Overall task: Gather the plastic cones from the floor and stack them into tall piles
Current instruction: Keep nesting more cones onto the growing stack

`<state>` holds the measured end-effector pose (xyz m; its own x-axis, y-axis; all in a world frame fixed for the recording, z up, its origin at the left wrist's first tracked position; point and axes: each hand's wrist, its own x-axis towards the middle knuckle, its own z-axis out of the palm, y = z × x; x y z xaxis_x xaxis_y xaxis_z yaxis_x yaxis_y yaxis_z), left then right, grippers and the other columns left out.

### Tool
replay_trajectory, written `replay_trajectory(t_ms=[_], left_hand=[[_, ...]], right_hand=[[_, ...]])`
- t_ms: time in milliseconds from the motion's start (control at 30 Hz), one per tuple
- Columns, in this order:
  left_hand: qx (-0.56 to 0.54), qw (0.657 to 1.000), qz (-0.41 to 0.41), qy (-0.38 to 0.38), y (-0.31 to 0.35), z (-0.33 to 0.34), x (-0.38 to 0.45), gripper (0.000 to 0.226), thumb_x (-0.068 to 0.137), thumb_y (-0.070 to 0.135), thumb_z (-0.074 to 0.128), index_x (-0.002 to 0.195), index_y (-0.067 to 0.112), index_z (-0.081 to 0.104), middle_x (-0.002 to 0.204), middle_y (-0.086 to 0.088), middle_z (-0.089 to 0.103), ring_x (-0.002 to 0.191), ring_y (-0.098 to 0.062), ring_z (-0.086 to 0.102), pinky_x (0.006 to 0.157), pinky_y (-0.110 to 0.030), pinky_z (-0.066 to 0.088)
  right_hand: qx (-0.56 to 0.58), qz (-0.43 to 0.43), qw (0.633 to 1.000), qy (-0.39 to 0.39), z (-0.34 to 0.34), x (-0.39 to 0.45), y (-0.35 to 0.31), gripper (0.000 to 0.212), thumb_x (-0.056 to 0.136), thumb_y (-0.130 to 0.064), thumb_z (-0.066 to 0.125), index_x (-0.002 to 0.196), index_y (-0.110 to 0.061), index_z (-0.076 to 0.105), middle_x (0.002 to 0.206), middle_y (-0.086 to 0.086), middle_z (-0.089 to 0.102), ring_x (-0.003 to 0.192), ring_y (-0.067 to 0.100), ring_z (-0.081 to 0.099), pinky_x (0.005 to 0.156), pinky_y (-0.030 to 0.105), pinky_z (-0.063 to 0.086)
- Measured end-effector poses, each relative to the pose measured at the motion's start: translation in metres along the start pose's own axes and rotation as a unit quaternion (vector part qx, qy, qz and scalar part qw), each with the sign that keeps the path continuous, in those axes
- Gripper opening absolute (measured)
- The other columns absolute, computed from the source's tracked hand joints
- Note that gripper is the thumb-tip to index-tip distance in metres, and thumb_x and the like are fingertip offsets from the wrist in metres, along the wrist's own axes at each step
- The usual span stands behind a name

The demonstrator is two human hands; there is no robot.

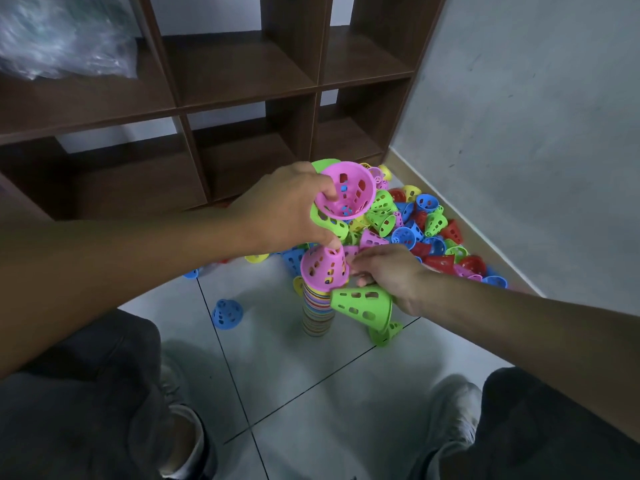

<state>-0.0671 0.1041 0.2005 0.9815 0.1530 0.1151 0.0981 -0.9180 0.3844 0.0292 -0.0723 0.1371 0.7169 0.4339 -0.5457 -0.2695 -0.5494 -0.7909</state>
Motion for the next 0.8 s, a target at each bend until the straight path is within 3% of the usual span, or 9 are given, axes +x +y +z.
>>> replay_trajectory(t_ms=[200,367,500,667,800], left_hand=[[0.013,1.0,-0.018,-0.015,-0.002,0.009,0.0,0.067,0.071,0.056,0.084,0.125,0.023,0.063,0.123,0.001,0.053,0.105,-0.014,0.052,0.08,-0.029,0.041],[0.008,1.0,-0.03,-0.007,-0.001,0.008,0.002,0.063,0.072,0.054,0.084,0.124,0.024,0.064,0.118,0.002,0.052,0.101,-0.014,0.051,0.079,-0.028,0.038],[-0.008,0.999,-0.033,0.028,-0.003,-0.003,0.006,0.061,0.069,0.056,0.084,0.118,0.025,0.066,0.104,0.007,0.048,0.095,-0.013,0.05,0.076,-0.029,0.039],[-0.036,0.996,-0.055,0.06,-0.007,-0.016,0.006,0.055,0.071,0.053,0.085,0.116,0.025,0.069,0.097,0.009,0.053,0.087,-0.008,0.049,0.066,-0.019,0.034],[-0.096,0.99,-0.082,0.063,-0.006,-0.023,0.004,0.056,0.069,0.053,0.086,0.115,0.026,0.07,0.103,0.017,0.058,0.092,0.0,0.052,0.067,-0.006,0.032]], right_hand=[[-0.003,-0.007,1.0,-0.011,-0.007,-0.001,-0.001,0.015,0.087,0.006,0.066,0.082,-0.005,0.074,0.071,0.013,0.068,0.05,0.013,0.059,0.062,0.029,0.055],[0.02,-0.032,0.999,-0.027,-0.016,-0.006,-0.011,0.016,0.087,0.009,0.065,0.089,-0.005,0.072,0.078,0.011,0.071,0.056,0.013,0.062,0.072,0.035,0.057],[0.055,-0.071,0.995,-0.042,-0.025,-0.016,-0.027,0.022,0.085,0.012,0.066,0.094,-0.007,0.072,0.078,0.009,0.072,0.061,0.011,0.064,0.064,0.023,0.057],[0.14,-0.121,0.982,-0.029,-0.038,-0.034,-0.056,0.019,0.087,0.007,0.064,0.092,-0.01,0.072,0.076,0.009,0.067,0.063,0.012,0.059,0.052,0.022,0.051],[0.265,-0.169,0.949,-0.012,-0.042,-0.047,-0.076,0.017,0.088,0.005,0.062,0.085,-0.01,0.069,0.072,0.008,0.066,0.061,0.012,0.059,0.058,0.023,0.054]])
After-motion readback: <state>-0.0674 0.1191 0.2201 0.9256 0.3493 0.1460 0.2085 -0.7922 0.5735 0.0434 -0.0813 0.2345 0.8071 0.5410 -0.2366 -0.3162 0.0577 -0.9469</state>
